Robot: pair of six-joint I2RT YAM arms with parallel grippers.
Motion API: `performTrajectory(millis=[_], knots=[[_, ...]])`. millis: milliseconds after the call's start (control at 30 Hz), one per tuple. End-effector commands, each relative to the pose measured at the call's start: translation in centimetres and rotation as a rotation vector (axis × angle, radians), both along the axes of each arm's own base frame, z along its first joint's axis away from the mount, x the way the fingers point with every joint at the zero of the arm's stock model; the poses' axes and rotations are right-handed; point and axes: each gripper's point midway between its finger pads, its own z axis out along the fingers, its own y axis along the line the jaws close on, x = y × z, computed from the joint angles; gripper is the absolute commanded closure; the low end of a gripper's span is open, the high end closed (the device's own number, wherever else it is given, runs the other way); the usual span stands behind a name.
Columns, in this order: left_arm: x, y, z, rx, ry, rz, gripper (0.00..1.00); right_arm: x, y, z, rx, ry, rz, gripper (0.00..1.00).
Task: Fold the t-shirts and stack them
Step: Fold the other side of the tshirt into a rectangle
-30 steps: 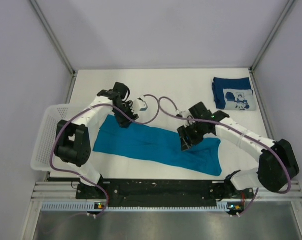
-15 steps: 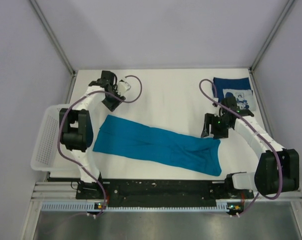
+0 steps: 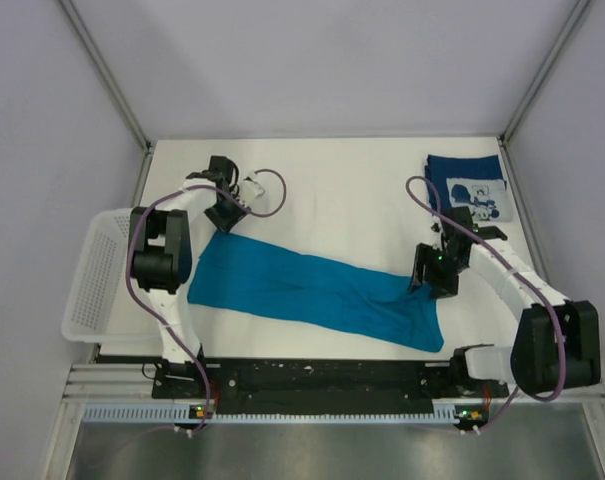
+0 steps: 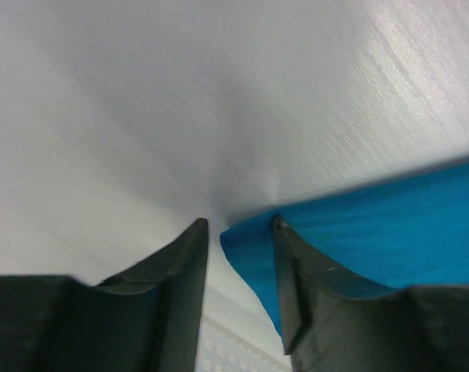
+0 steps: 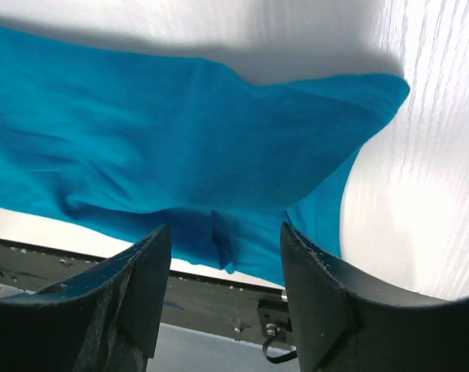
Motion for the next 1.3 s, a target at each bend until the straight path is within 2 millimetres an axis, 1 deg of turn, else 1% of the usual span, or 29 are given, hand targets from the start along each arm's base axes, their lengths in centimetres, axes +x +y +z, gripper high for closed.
performTrajectory(millis=[0,100,167,200,267,333,367,400,500,533,567,667,800,867,933,1000,1033,1100,1133,1200,1267], knots=[[-0.1,-0.6,-0.2,-0.054,-0.010,-0.022,0.66,0.6,-0.8,-1.8,-0.020,0.033,-0.026,0.45],[-0.9,-0.8,-0.4,-0.068,0.003,-0.033,0.82,4.6,-1.7,-1.5,0.009,-0.083,-0.072,0.57],[-1.2,-0.5,-0.4,-0.071,0.001,-0.024,1.00,6.6,-2.2,-0.9,-0.017,-0.130,-0.080,0.65],[-1.4,-0.3,-0.3,-0.069,-0.002,-0.011,1.00,7.6,-2.2,-0.4,-0.018,-0.162,-0.077,0.69],[-1.6,0.3,-0.3,-0.070,-0.005,0.015,1.00,8.8,-2.3,-0.3,-0.020,-0.197,-0.063,0.80],[-1.9,0.9,-0.1,-0.076,-0.011,0.042,1.00,9.5,-2.5,-0.9,-0.008,-0.189,-0.054,0.94],[-2.0,1.2,0.0,-0.075,-0.016,0.055,1.00,10.0,-2.5,-0.9,0.001,-0.194,-0.042,0.99],[-2.2,1.4,0.1,-0.079,-0.017,0.073,1.00,10.5,-2.5,-1.2,0.003,-0.189,-0.032,1.00],[-3.0,1.6,0.3,-0.095,-0.012,0.097,1.00,12.3,-1.9,-2.2,0.039,-0.175,-0.002,1.00],[-3.4,1.7,0.1,-0.092,-0.006,0.106,1.00,13.2,-1.8,-2.1,0.046,-0.180,0.005,1.00],[-3.8,1.8,0.1,-0.089,-0.004,0.119,1.00,13.6,-1.8,-2.3,0.047,-0.174,0.005,1.00],[-4.6,2.8,0.2,-0.072,-0.004,0.183,1.00,15.7,-1.7,-2.1,0.052,-0.192,0.010,1.00],[-5.5,3.3,0.9,-0.102,0.006,0.245,1.00,18.8,-2.0,-2.2,0.031,-0.209,0.022,1.00],[-6.0,3.2,1.1,-0.113,0.014,0.251,1.00,20.0,-1.9,-2.5,0.033,-0.212,0.034,1.00],[-6.7,2.8,1.2,-0.134,0.022,0.247,1.00,20.8,-1.6,-2.7,0.050,-0.212,0.055,1.00],[-7.2,2.5,1.3,-0.147,0.026,0.249,1.00,21.4,-1.6,-2.1,0.051,-0.232,0.072,1.00],[-7.4,2.5,1.2,-0.148,0.027,0.247,1.00,21.6,-1.7,-1.6,0.041,-0.248,0.082,0.96],[-7.7,2.7,1.1,-0.143,0.028,0.254,1.00,21.7,-2.1,-0.6,0.015,-0.275,0.102,0.74],[-7.6,2.7,1.0,-0.139,0.024,0.253,1.00,21.5,-2.4,0.0,0.000,-0.282,0.106,0.68],[-7.5,2.8,1.0,-0.136,0.021,0.259,1.00,20.8,-2.9,1.7,-0.036,-0.302,0.100,0.64],[-7.4,2.7,1.2,-0.142,0.014,0.257,1.00,19.4,-3.4,3.1,-0.058,-0.321,0.069,0.62]])
